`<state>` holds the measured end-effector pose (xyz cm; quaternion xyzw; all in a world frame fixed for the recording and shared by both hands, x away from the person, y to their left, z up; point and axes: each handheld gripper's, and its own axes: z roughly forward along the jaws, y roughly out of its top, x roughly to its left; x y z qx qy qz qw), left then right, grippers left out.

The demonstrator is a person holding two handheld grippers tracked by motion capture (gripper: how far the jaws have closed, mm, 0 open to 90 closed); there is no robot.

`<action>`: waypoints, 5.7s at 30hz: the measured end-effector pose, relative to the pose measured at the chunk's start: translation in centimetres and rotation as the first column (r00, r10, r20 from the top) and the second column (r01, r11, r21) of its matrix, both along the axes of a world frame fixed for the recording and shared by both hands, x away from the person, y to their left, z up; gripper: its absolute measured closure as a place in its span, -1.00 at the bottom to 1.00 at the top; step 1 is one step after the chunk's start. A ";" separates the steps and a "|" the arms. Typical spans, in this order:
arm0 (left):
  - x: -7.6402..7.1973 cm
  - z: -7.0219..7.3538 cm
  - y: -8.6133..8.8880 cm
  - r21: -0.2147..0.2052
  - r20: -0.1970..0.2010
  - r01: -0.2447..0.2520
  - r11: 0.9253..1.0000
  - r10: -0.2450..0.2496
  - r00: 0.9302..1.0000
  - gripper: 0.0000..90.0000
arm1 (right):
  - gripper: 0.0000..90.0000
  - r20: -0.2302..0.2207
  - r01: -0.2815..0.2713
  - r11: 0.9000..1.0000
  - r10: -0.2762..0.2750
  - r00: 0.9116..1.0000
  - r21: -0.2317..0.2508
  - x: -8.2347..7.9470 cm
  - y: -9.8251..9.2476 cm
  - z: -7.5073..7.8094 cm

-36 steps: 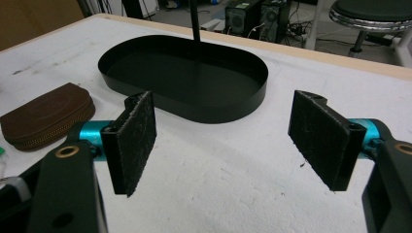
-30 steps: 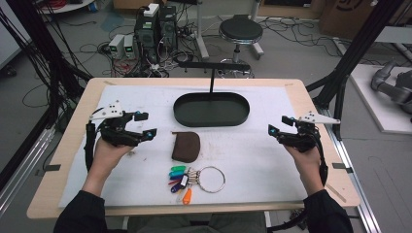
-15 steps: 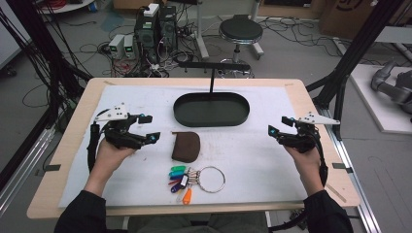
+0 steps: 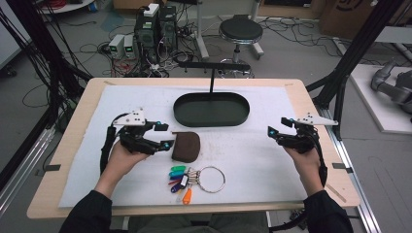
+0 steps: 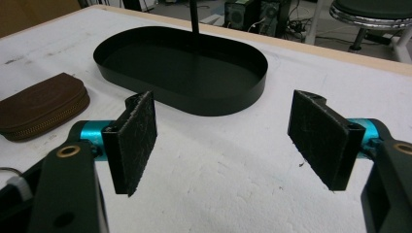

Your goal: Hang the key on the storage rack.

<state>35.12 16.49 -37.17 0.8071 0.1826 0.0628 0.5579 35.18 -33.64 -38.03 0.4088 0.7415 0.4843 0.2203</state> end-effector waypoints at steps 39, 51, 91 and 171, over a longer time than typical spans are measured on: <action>-0.6 -4.7 -13.2 0.348 -0.090 0.223 0.910 -0.204 0.975 0.64 | -0.39 0.002 0.003 1.000 -0.003 1.000 -0.019 -0.7 -0.4 -0.3; -0.4 -6.0 -13.9 0.438 -0.104 0.228 0.869 -0.202 0.974 0.72 | -0.39 0.002 0.004 1.000 -0.004 1.000 -0.020 -0.7 -0.4 -0.3; -2.5 -1.9 -10.1 0.228 0.051 0.189 0.955 -0.205 0.977 0.91 | -0.38 0.008 0.009 1.000 -0.008 1.000 -0.024 -0.6 -0.4 -0.4; 2.0 8.3 -4.3 -0.078 0.217 -0.022 0.997 0.039 0.975 0.92 | -0.38 0.019 0.017 1.000 -0.016 1.000 -0.016 -0.2 -0.5 -0.5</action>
